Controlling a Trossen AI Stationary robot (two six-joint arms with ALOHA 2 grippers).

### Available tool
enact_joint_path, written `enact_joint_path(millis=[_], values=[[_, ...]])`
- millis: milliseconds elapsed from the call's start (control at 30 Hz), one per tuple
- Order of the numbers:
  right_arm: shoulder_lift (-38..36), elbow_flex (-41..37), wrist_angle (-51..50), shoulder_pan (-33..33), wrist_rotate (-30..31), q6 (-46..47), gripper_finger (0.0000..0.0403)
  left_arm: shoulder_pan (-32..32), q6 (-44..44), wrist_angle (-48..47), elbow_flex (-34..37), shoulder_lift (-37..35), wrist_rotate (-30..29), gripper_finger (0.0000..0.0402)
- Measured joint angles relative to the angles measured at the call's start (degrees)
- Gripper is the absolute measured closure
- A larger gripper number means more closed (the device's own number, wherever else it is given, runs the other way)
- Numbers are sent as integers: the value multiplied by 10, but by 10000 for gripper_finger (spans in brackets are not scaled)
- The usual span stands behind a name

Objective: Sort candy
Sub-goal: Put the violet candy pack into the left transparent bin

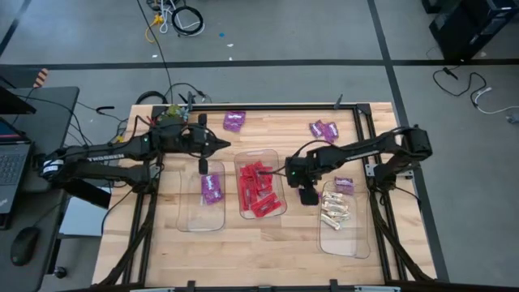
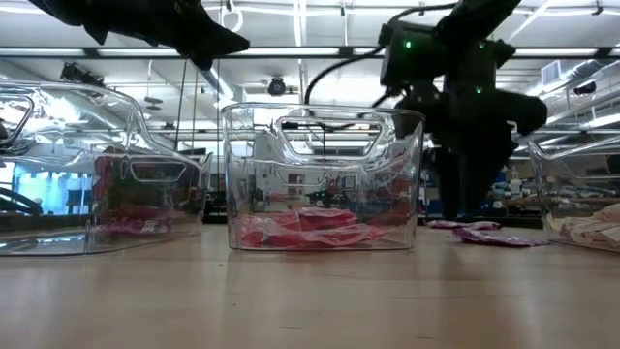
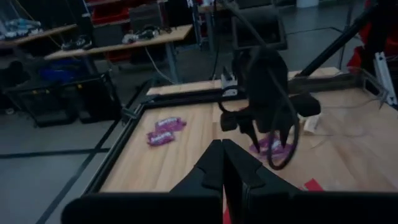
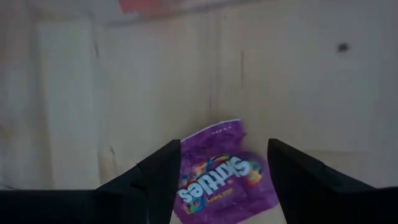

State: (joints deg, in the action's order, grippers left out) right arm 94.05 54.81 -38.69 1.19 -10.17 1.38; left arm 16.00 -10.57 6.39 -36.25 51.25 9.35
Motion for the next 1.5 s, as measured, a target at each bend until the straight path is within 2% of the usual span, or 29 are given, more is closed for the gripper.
enact_joint_path(millis=[200,467,633,733,867,967,1100,1167,1300,1500], values=[[47,0,1,-9,21,-1,230,15,0,-5,0,1,0,401],[43,0,1,-10,35,-2,386,48,24,5,0,1,0,401],[-11,-1,-6,-1,39,27,385,69,49,41,0,5,-1,402],[-52,-1,-12,5,72,54,396,76,56,72,-1,20,-1,401],[-121,2,-5,13,143,109,397,80,71,131,-1,63,-3,399],[-167,16,8,14,233,159,397,80,63,172,-1,106,-4,391],[-214,24,117,4,384,164,400,78,63,249,-1,167,11,377],[-223,24,197,2,429,141,400,73,64,289,-1,195,23,369],[-220,25,333,5,464,70,400,58,64,320,-20,233,39,346],[-199,25,439,21,466,24,400,26,64,321,-56,262,24,303]])
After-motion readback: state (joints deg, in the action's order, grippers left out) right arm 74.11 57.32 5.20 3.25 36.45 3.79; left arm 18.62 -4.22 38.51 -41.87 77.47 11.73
